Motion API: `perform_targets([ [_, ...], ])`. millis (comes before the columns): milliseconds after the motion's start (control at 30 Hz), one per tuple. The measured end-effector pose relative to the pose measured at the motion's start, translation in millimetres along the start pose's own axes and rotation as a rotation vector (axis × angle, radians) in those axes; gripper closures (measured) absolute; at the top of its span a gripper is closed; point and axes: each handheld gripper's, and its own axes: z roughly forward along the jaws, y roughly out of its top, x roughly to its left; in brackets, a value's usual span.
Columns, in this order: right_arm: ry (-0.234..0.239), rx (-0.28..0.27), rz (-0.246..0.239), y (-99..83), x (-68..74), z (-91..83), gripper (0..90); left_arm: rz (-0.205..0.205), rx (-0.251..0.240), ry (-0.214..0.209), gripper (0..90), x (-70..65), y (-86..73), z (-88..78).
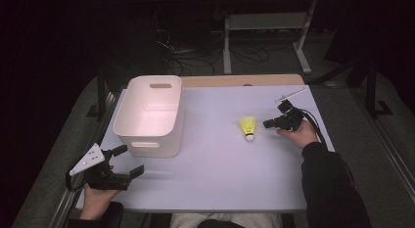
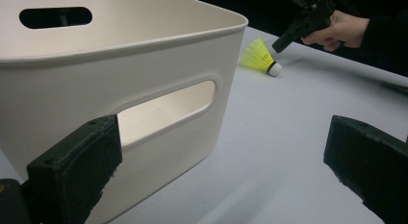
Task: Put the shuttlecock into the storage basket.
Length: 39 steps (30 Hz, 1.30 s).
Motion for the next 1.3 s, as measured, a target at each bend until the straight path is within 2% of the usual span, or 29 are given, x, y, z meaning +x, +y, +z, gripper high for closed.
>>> perform_targets([
  [267, 0.015, -0.023, 0.025, 8.2, 4.5, 11.7, 88.8, -0.001, 0.000, -0.003, 0.0, 0.0, 0.0, 0.0],
  [367, 0.011, -0.014, 0.028, 8.9, 5.0, 16.2, 88.8, 0.000, -0.001, -0.003, 0.0, 0.0, 0.0, -0.2],
  [700, 0.013, -0.015, 0.052, 8.5, 0.1, 23.3, 88.8, -0.002, -0.002, -0.003, 0.0, 0.0, 0.0, -0.1],
  [1300, 0.036, 0.005, 0.025, 15.1, 6.4, 34.4, 88.8, -0.001, -0.001, -0.002, 0.0, -0.1, 0.0, -0.3],
])
